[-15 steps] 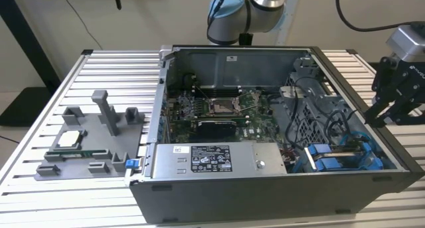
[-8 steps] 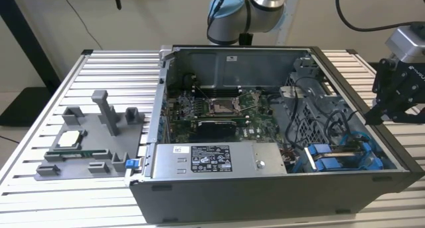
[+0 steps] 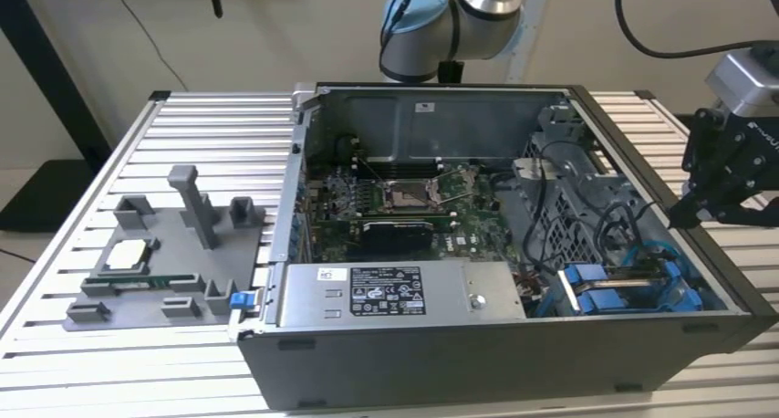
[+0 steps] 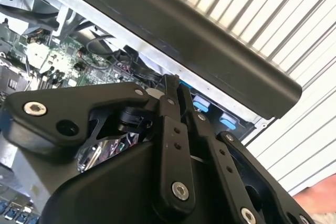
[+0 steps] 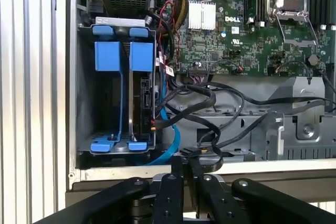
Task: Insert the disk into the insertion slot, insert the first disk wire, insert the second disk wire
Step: 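Insert the second disk wire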
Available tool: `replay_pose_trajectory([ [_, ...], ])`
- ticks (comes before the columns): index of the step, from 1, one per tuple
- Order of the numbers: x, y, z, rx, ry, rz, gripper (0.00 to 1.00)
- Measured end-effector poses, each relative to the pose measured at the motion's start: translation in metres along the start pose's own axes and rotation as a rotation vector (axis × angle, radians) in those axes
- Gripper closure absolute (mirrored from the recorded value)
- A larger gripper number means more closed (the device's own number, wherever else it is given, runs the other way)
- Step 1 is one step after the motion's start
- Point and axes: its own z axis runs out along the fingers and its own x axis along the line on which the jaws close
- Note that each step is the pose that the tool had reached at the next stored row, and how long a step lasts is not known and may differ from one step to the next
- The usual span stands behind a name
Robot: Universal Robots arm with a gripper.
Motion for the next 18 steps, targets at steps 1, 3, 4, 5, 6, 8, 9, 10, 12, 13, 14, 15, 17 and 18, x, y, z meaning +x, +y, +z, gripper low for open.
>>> replay_pose_trajectory([
  [1,0.0000,0.0000,0.0001,0.0001,-0.0010,0.000,1.00],
  [3,0.0000,0.0000,0.0001,0.0003,-0.0016,0.000,1.00],
  [4,0.0000,0.0000,0.0000,0.0003,-0.0016,0.000,1.00],
  [5,0.0000,0.0000,0.0000,0.0003,-0.0016,0.000,1.00],
  [6,0.0000,0.0000,-0.0003,0.0003,-0.0016,0.000,1.00],
  [8,-0.0004,0.0005,-0.0029,0.0004,-0.0018,0.000,1.00],
  [9,-0.0006,0.0012,-0.0047,0.0003,-0.0021,0.000,1.00],
  [10,-0.0009,0.0020,-0.0061,0.0001,-0.0021,0.000,1.00],
  [12,-0.0011,0.0053,-0.0077,-0.0009,-0.0023,0.000,1.00],
  [13,-0.0012,0.0075,-0.0086,-0.0017,-0.0023,0.001,1.00],
  [14,-0.0014,0.0098,-0.0100,-0.0030,-0.0022,0.001,1.00],
  [15,-0.0015,0.0122,-0.0111,-0.0046,-0.0026,0.001,1.00],
  [17,-0.0017,0.0176,-0.0129,-0.0085,-0.0031,0.002,1.00],
  [18,-0.0018,0.0204,-0.0137,-0.0107,-0.0033,0.002,1.00],
])
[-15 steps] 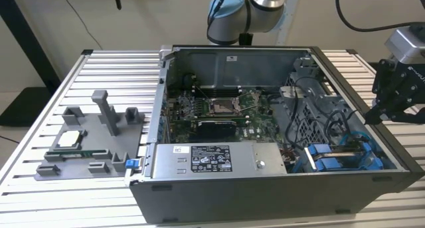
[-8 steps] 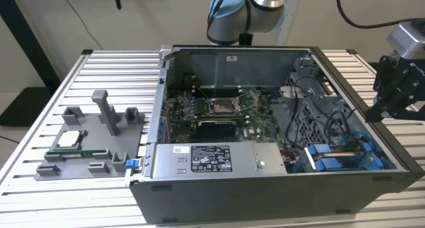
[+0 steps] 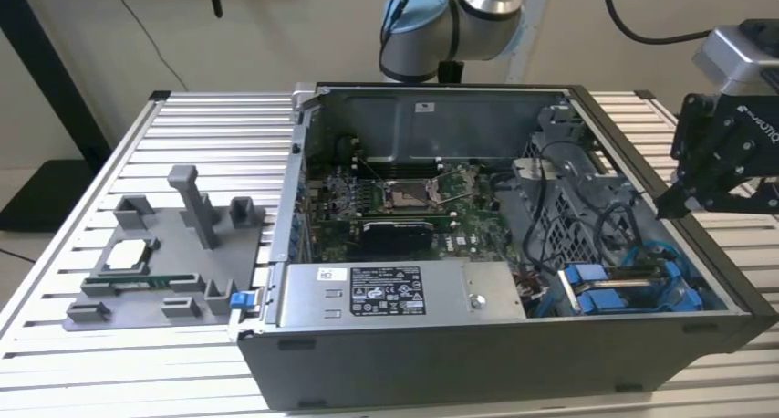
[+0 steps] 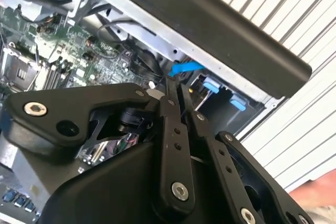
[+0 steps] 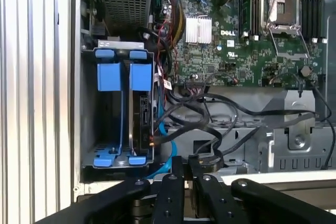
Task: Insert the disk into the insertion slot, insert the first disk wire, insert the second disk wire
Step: 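Insert the second disk wire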
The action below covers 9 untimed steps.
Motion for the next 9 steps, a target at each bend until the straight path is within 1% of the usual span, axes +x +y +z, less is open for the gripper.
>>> replay_pose_trajectory([
  [5,0.0000,0.0153,-0.0015,-0.0126,-0.0003,0.002,1.00],
  [9,0.0002,0.0288,-0.0011,-0.0235,-0.0003,0.004,1.00],
])
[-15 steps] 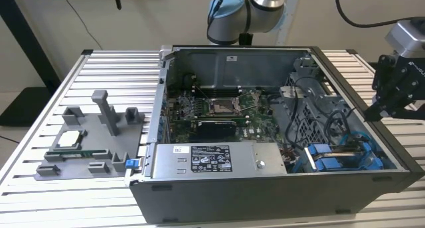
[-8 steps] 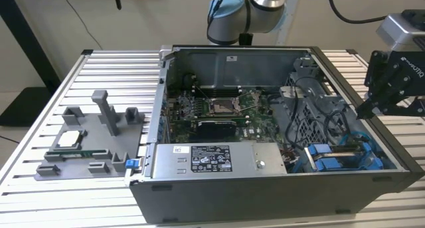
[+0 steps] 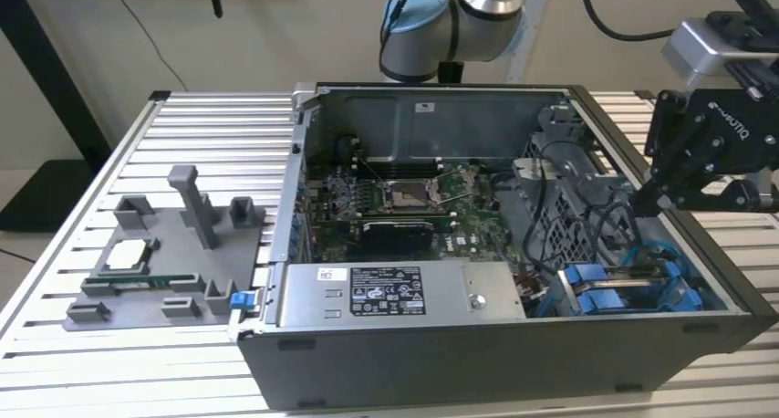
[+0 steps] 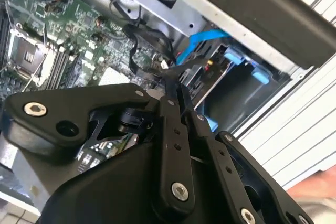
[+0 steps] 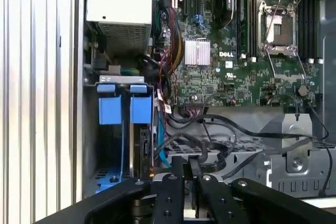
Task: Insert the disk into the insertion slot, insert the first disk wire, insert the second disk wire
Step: 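Insert the second disk wire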
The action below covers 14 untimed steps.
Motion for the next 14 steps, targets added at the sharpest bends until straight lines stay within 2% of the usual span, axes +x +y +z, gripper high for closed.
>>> replay_pose_trajectory([
  [3,0.0012,0.0116,0.0009,-0.0040,0.0000,0.001,1.00],
  [6,0.0085,0.0193,0.0014,-0.0039,0.0001,0.001,1.00],
  [9,0.0172,0.0211,0.0027,-0.0040,0.0001,0.001,1.00],
  [14,0.0244,0.0203,0.0108,-0.0040,0.0002,0.001,1.00],
])
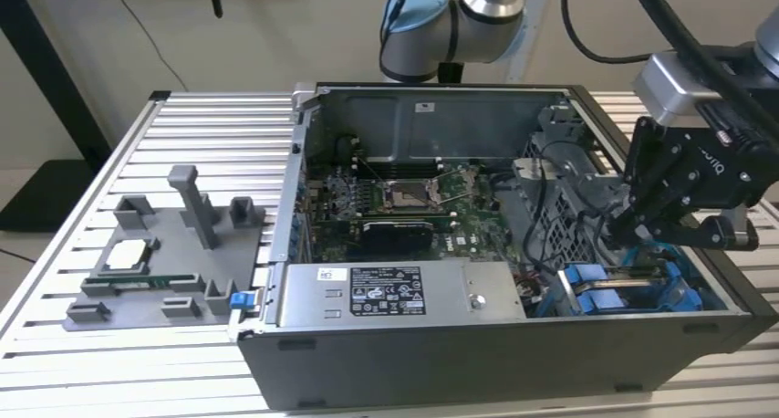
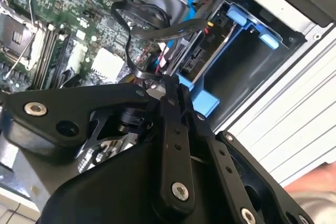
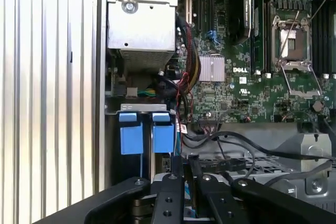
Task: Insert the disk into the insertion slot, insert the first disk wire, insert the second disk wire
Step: 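Insert the second disk wire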
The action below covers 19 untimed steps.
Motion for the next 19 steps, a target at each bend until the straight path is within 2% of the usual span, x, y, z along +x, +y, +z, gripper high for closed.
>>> replay_pose_trajectory([
  [4,0.0020,-0.0007,0.0069,0.0002,0.0004,0.000,1.00],
  [10,0.0037,-0.0053,0.0127,0.0023,0.0062,-0.001,1.00],
  [13,0.0039,-0.0084,0.0141,0.0041,0.0220,-0.003,1.00],
  [14,0.0040,-0.0085,0.0142,0.0056,0.0332,-0.002,1.00],
  [15,0.0039,-0.0086,0.0144,0.0076,0.0475,-0.001,1.00],
  [16,0.0036,-0.0086,0.0149,0.0113,0.0541,-0.001,1.00],
  [19,0.0026,-0.0091,0.0155,0.0201,0.0545,-0.007,1.00],
])
